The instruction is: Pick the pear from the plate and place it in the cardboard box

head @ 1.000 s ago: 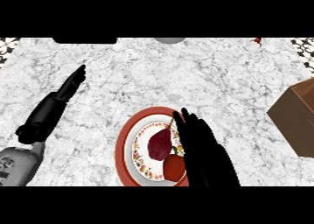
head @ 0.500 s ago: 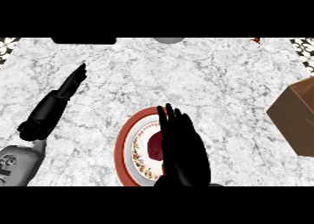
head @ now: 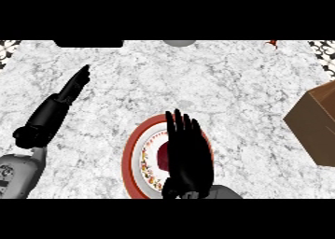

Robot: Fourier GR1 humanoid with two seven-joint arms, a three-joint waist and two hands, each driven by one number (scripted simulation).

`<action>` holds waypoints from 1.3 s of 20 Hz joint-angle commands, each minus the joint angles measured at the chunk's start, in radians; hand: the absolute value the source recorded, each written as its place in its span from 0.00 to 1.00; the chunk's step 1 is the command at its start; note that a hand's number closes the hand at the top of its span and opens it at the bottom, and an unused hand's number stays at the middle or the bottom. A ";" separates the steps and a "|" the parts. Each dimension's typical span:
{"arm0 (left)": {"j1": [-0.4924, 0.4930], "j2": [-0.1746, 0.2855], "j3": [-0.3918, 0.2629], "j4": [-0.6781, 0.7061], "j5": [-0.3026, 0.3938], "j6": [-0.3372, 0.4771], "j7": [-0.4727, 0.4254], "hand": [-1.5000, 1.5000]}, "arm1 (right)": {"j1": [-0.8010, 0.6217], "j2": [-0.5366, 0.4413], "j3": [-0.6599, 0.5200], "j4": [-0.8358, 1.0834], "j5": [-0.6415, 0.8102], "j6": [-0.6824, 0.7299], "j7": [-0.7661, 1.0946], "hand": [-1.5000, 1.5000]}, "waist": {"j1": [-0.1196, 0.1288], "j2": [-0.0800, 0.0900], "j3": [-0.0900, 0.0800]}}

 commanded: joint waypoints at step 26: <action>0.085 -0.114 0.066 -0.043 -0.138 -0.054 -0.019 0.50 | 0.021 0.014 0.026 0.294 -0.024 -0.191 0.016 0.00 | 0.001 0.000 0.000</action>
